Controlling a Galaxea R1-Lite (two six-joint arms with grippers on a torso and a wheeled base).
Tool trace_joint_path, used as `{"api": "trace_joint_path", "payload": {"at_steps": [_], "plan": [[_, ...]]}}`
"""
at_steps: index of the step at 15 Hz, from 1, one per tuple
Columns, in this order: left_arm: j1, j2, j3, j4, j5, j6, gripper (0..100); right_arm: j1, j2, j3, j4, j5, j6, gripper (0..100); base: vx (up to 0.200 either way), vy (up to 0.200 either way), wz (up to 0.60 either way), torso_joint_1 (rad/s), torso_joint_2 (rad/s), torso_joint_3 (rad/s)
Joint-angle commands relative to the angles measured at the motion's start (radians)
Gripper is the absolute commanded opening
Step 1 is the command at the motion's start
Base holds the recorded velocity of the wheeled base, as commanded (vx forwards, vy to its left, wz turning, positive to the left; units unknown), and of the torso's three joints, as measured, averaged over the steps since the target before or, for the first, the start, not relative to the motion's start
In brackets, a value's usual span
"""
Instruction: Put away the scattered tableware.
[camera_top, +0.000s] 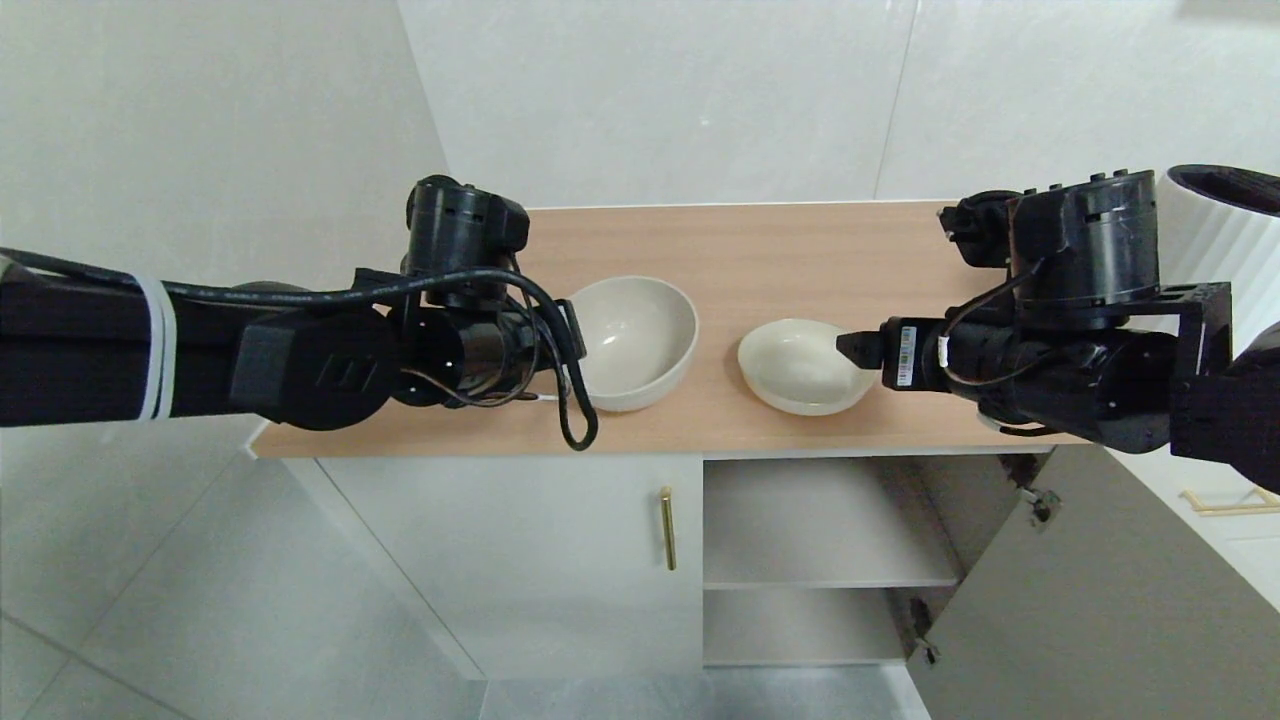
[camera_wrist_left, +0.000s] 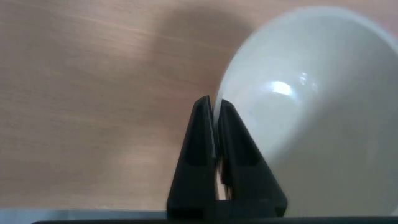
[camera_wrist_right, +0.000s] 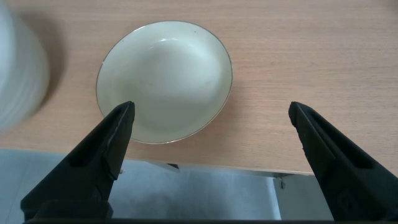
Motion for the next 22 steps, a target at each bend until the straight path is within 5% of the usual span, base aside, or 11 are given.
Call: {"api": "trace_joint_path", "payload": {"at_steps": [1, 4, 9, 12, 22], "plan": [[0.000, -0.049, 0.004, -0.001, -0.001, -0.009, 0, 0.000, -0.003, 0.000, 0.000, 0.000, 0.000, 100, 0.000, 0.000, 0.00, 0.000, 0.00, 0.000], [-0.009, -0.137, 0.060, -0.002, -0.019, -0.007, 0, 0.000, -0.003, -0.002, 0.000, 0.000, 0.000, 100, 0.000, 0.000, 0.00, 0.000, 0.00, 0.000], [-0.012, -0.224, 0.191, -0.106, -0.188, -0.001, 0, -0.023, 0.065, -0.028, 0.000, -0.048, 0.000, 100, 0.000, 0.000, 0.00, 0.000, 0.00, 0.000], [-0.012, -0.230, 0.226, -0.153, -0.188, 0.045, 0, -0.063, 0.122, -0.053, 0.000, -0.049, 0.000, 100, 0.000, 0.000, 0.00, 0.000, 0.00, 0.000], [-0.014, -0.238, 0.228, -0.156, -0.189, 0.045, 0, -0.101, 0.224, -0.112, -0.009, -0.057, 0.043, 100, 0.000, 0.000, 0.00, 0.000, 0.00, 0.000]]}}
